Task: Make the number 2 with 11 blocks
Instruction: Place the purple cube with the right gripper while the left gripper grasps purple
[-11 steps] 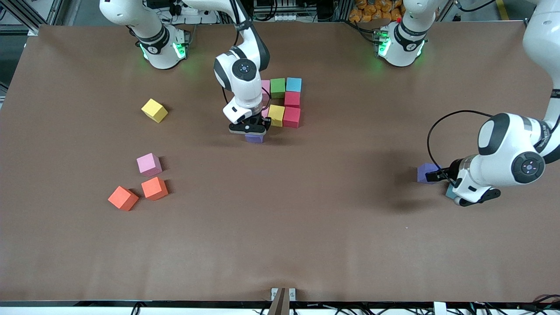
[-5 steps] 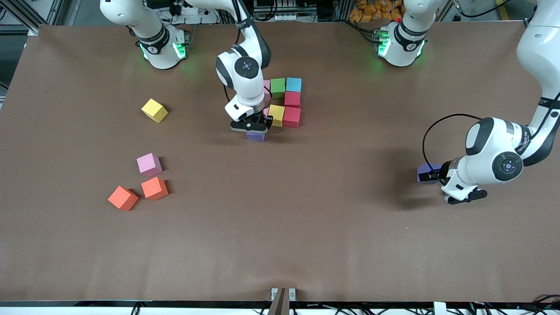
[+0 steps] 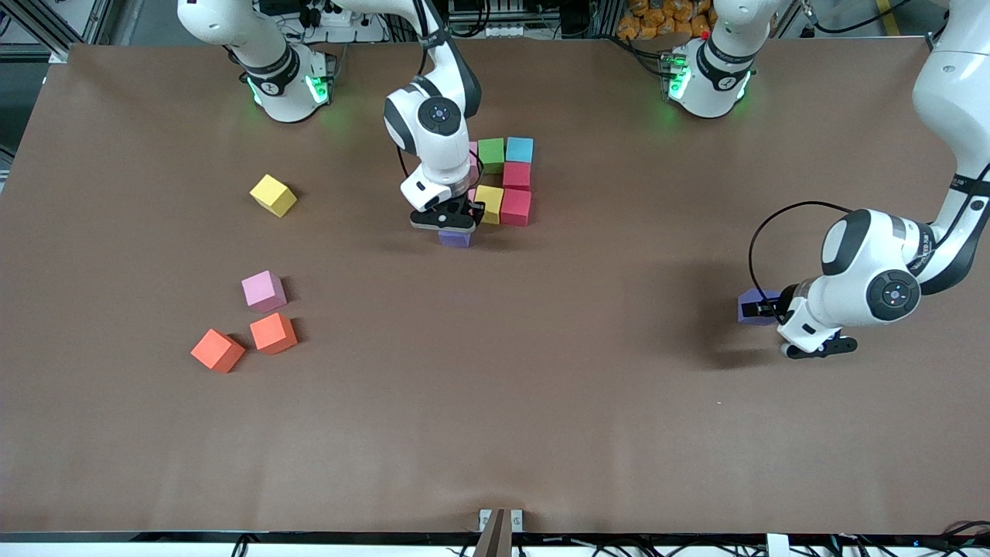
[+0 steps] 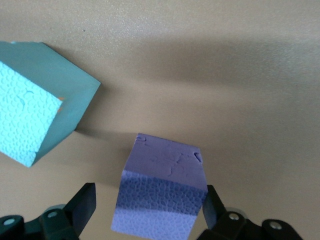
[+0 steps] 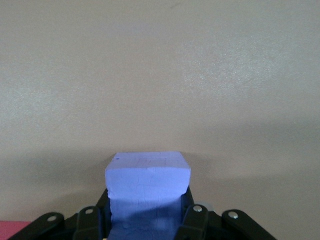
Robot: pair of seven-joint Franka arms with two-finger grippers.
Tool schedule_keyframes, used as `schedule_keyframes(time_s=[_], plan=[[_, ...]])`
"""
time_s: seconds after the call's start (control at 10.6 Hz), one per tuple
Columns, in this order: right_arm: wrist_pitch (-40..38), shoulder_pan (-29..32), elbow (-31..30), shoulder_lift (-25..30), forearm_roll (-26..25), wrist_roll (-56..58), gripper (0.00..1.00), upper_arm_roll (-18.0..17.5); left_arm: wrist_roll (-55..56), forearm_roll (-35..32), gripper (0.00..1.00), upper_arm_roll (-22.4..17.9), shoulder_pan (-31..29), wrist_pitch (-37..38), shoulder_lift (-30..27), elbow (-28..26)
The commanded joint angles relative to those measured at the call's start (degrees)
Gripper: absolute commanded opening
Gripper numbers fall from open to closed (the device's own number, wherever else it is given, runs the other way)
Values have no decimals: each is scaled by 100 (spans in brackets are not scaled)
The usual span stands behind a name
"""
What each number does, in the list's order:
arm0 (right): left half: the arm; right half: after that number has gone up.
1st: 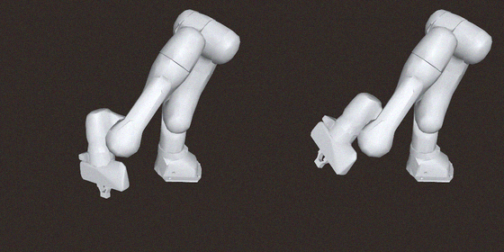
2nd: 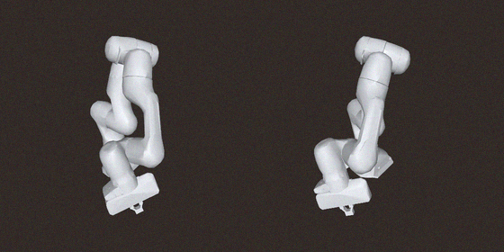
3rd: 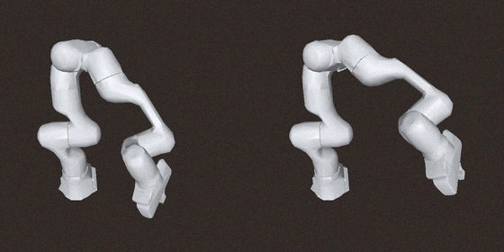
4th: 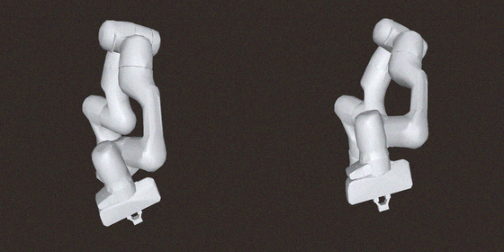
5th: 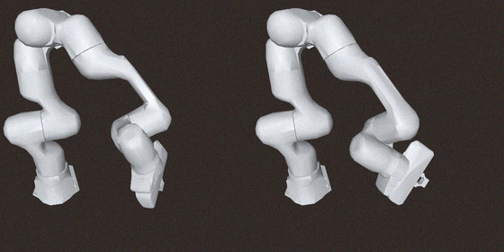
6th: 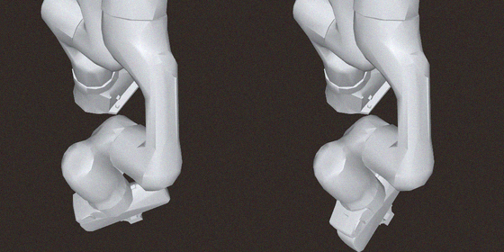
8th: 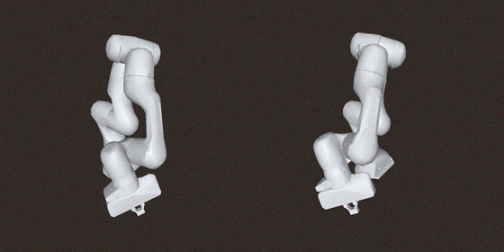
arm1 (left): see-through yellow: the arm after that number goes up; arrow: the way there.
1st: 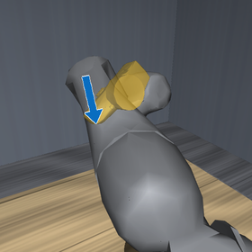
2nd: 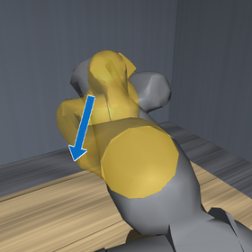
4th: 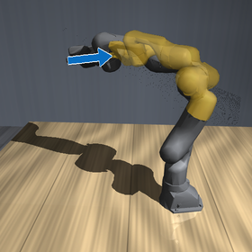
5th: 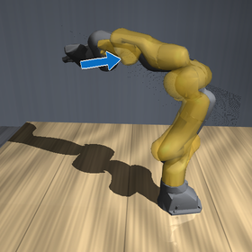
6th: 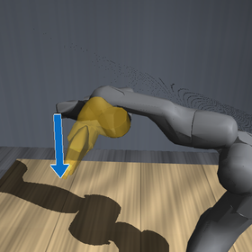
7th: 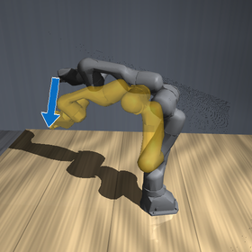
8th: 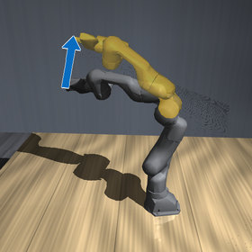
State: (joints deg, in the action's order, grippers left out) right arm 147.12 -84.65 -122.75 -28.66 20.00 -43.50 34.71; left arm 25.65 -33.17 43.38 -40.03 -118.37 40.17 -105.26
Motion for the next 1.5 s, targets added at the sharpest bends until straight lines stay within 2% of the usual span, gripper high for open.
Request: schedule_keyframes(time_s=[0.0, 0.09, 0.19, 0.28, 0.38, 0.66, 0.94, 1.13, 1.32, 1.41], plan=[[19, -140, -118, 9, -13, -132, 46, 114, -87, -234, 72, 47, -58, -90, 53, -56], [10, -113, -83, 18, -5, -132, 63, 114, -87, -234, 63, 39, -49, -90, 53, -56], [-16, -104, -65, 18, -5, -132, 68, 123, -87, -234, 53, 39, -40, -90, 53, -56], [-34, -96, -30, 18, 13, -141, 78, 123, -87, -234, 46, 39, -31, -90, 53, -47], [-25, -87, -21, 27, 48, -184, 85, 123, -52, -217, 43, 47, -40, -90, 44, -38], [-60, 36, 40, 88, 66, -159, 100, 193, 368, -120, 43, 169, 126, -55, -9, 23], [-612, 176, 399, 97, 57, 295, 100, 535, 1527, -67, 43, 354, 548, -20, -18, 58], [-807, 701, 524, 237, 66, 1688, 100, 747, 1715, 177, 43, 521, 828, -20, -9, 137], [-886, 1448, 524, 430, 66, 3245, 100, 739, 2143, 669, 43, 478, 1635, 102, 17, 531], [-930, 1686, 524, 501, 66, 3713, 100, 747, 2476, 706, 43, 408, 2039, 173, 26, 742]])
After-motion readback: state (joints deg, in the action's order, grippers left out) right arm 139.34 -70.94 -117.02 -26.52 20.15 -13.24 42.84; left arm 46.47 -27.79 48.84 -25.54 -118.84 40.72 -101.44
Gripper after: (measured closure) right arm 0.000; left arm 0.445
